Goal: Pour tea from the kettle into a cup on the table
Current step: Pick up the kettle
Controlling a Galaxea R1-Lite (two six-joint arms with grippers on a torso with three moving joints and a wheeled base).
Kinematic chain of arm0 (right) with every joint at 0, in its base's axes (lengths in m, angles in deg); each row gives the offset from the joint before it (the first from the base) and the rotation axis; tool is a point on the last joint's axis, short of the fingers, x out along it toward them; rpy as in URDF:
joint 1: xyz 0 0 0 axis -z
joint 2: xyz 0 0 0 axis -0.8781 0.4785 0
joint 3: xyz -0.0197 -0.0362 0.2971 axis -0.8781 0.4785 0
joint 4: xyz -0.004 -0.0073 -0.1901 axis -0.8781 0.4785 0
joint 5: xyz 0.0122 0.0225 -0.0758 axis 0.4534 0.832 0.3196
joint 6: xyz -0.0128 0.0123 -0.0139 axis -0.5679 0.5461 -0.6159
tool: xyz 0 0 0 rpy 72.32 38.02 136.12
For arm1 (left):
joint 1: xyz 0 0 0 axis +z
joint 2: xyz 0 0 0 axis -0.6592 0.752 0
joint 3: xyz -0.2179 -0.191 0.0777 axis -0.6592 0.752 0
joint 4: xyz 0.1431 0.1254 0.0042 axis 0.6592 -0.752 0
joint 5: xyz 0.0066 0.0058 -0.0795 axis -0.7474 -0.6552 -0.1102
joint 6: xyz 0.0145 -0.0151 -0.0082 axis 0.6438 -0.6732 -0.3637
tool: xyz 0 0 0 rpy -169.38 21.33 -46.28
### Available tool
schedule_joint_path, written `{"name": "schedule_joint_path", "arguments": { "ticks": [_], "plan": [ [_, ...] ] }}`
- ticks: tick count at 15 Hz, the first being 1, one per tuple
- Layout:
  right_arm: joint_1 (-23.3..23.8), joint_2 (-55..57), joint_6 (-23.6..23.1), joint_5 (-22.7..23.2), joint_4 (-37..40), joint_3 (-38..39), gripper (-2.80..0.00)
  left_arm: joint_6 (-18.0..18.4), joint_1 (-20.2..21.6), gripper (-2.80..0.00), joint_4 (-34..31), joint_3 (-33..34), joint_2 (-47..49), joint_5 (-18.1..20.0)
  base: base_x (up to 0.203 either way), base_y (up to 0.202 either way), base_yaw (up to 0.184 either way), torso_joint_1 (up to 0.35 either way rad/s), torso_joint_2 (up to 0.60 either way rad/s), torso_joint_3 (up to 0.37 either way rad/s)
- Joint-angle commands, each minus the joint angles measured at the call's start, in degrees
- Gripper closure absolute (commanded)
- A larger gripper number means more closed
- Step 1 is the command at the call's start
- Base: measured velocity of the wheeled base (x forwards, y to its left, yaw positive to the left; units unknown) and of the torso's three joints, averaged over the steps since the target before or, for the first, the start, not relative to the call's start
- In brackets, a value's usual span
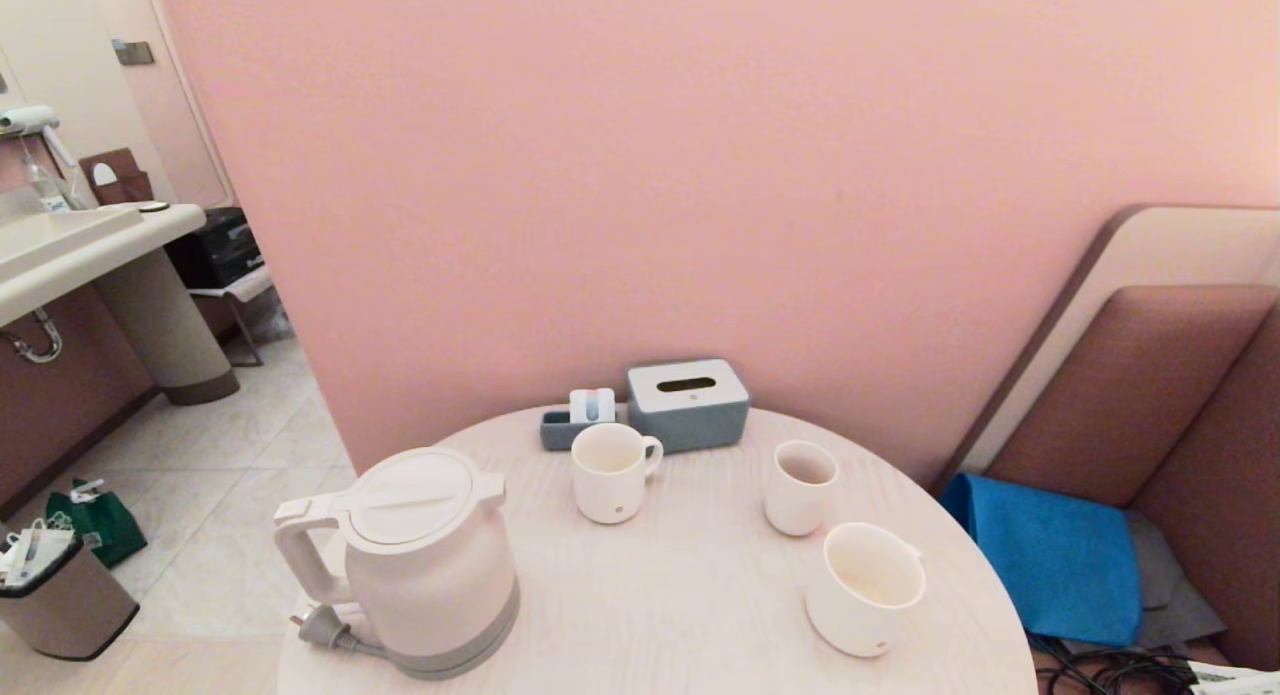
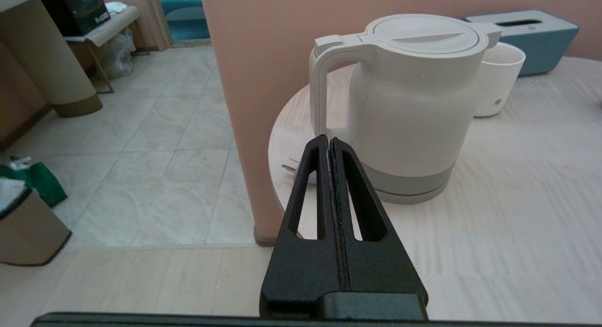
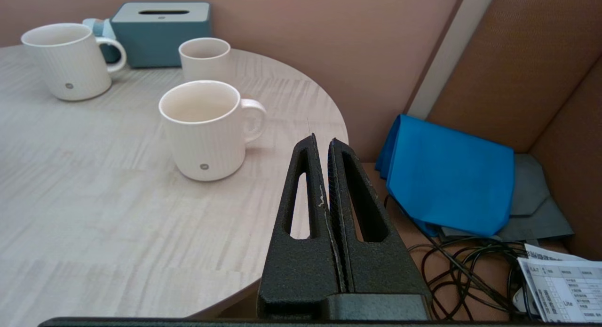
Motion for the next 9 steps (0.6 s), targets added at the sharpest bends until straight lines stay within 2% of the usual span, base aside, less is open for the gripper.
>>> {"name": "schedule_joint_path", "arguments": {
  "ticks": [1, 9],
  "plan": [
    [0.04, 0.07, -0.08, 0.02, -0.02, 0.00, 0.00, 0.50, 0.01, 0.00, 0.05, 0.00, 0.01, 0.08, 0.000, 0.000, 0.000, 0.000, 0.00, 0.000],
    [-0.05, 0.07, -0.09, 0.02, -0.02, 0.00, 0.00, -1.34, 0.01, 0.00, -0.04, 0.00, 0.01, -0.36, 0.000, 0.000, 0.000, 0.000, 0.00, 0.000]
  ]
}}
